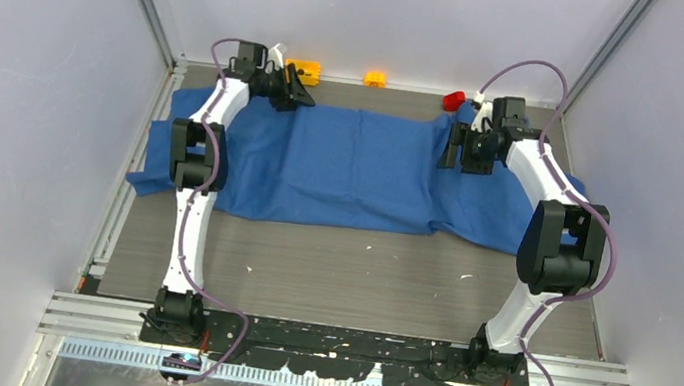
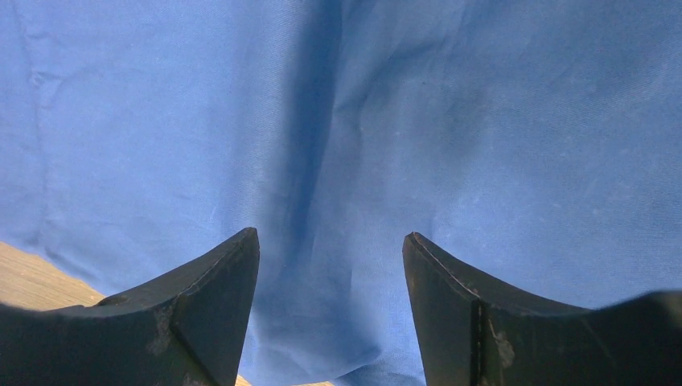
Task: Open and lay out the surgical kit
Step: Open the surgical kit at the center of the board.
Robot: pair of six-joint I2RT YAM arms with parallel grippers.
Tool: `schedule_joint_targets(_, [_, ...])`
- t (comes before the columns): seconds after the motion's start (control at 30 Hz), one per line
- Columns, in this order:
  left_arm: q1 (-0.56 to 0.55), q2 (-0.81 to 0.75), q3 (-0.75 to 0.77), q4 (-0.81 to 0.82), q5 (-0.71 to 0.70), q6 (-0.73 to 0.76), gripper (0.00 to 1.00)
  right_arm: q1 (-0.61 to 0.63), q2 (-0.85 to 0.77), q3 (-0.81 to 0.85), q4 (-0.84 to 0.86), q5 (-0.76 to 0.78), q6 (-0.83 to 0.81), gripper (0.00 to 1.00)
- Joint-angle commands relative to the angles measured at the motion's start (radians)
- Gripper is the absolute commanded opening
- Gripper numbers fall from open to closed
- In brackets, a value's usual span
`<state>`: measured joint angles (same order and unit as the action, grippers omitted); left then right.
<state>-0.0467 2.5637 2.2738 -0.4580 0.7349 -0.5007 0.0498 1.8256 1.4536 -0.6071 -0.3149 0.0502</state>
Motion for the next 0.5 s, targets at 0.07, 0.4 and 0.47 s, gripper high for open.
schedule_joint_targets(0.07, [-0.002,-0.056,0.004,0.016,-0.010,0.033,0.39,-0.005,-0.040,-0.001,0.021,-0.022,-0.013,0.70])
schedule_joint_targets(0.4, [-0.002,-0.118,0.004,0.003,0.001,0.078,0.18,-0.011,-0.042,-0.008,0.021,-0.027,-0.016,0.70])
schedule_joint_targets(0.47, [-0.001,-0.131,0.005,0.003,0.008,0.080,0.14,-0.014,-0.042,-0.007,0.022,-0.028,-0.018,0.70])
